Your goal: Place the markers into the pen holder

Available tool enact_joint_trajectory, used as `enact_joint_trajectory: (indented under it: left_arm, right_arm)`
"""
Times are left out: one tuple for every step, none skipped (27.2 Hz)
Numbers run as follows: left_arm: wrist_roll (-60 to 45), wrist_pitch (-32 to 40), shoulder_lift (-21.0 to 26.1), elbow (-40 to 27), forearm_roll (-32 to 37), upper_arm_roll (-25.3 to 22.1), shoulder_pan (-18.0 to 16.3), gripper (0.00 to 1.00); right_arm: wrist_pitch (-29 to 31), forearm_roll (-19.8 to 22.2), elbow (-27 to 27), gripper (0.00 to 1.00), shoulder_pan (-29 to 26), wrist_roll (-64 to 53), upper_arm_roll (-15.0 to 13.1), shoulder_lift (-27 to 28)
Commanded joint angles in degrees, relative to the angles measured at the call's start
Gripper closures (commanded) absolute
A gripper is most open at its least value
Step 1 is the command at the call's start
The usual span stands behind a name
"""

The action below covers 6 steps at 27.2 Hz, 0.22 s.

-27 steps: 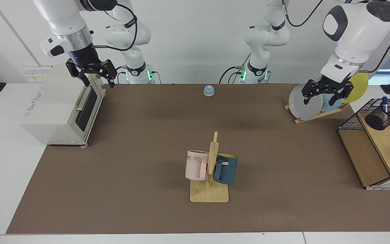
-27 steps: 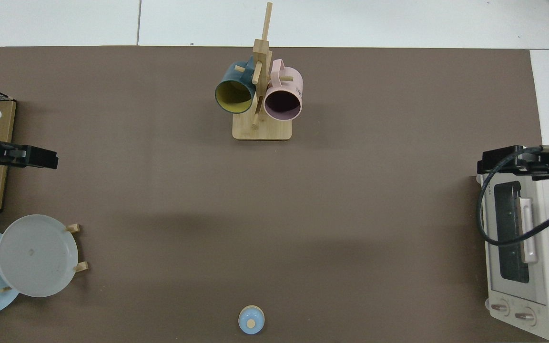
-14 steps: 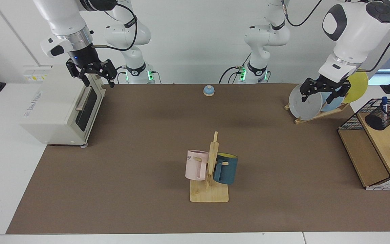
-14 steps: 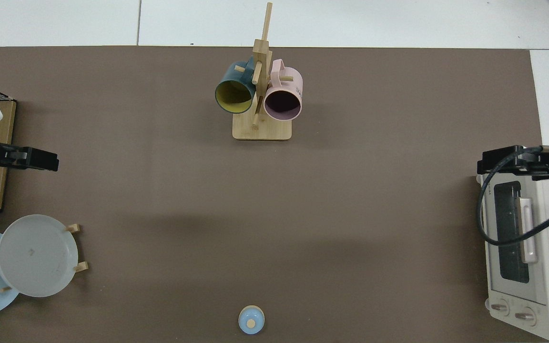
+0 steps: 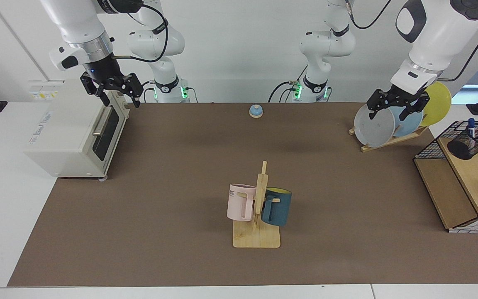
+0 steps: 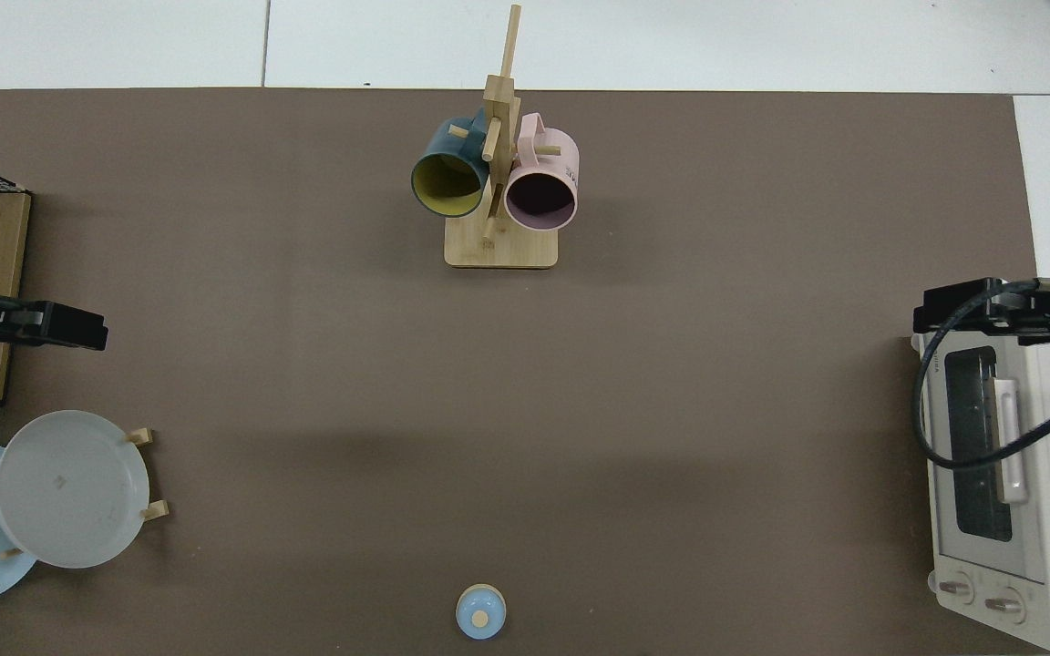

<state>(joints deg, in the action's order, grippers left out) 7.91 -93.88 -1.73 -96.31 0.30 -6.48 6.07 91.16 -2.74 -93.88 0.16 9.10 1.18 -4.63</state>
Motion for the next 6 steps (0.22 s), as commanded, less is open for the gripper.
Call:
enact_joint_trajectory:
  left_arm:
    - [-0.97, 0.54, -1.08, -1.07, -0.56, -0.82, 1.14, 0.0]
    - [-0.97, 0.54, -1.08, -0.98, -0.56, -0.82, 1.14, 0.0]
    - [-0.97, 0.54, -1.08, -0.98, -0.56, -0.82, 1.14, 0.0]
    - [-0.97, 0.54, -1.08, -0.98, -0.56, -0.82, 1.14, 0.0]
    - [-0.97, 0.63, -1.08, -0.98, -0.56, -0.82, 1.22, 0.0]
    - [-1.05, 0.72, -1.17, -1.07, -0.56, -0.82, 1.23, 0.0]
  right_arm:
    - [-0.29, -0.25, -1.22, 0.0, -0.25, -0.67, 0.31, -1.17]
    - [-0.29, -0.16, -1.22, 0.0, -0.16, -0.67, 0.31, -1.08]
    - [-0.29, -0.16, -1.22, 0.0, -0.16, -0.67, 0.31, -1.08]
    - [-0.29, -0.16, -1.22, 0.0, -0.16, -0.67, 0.31, -1.08]
    - [-0.29, -0.16, -1.22, 0.0, -0.16, -0.67, 0.31, -1.08]
    - [-0.29, -0.16, -1.22, 0.0, -0.16, -0.67, 0.31, -1.08]
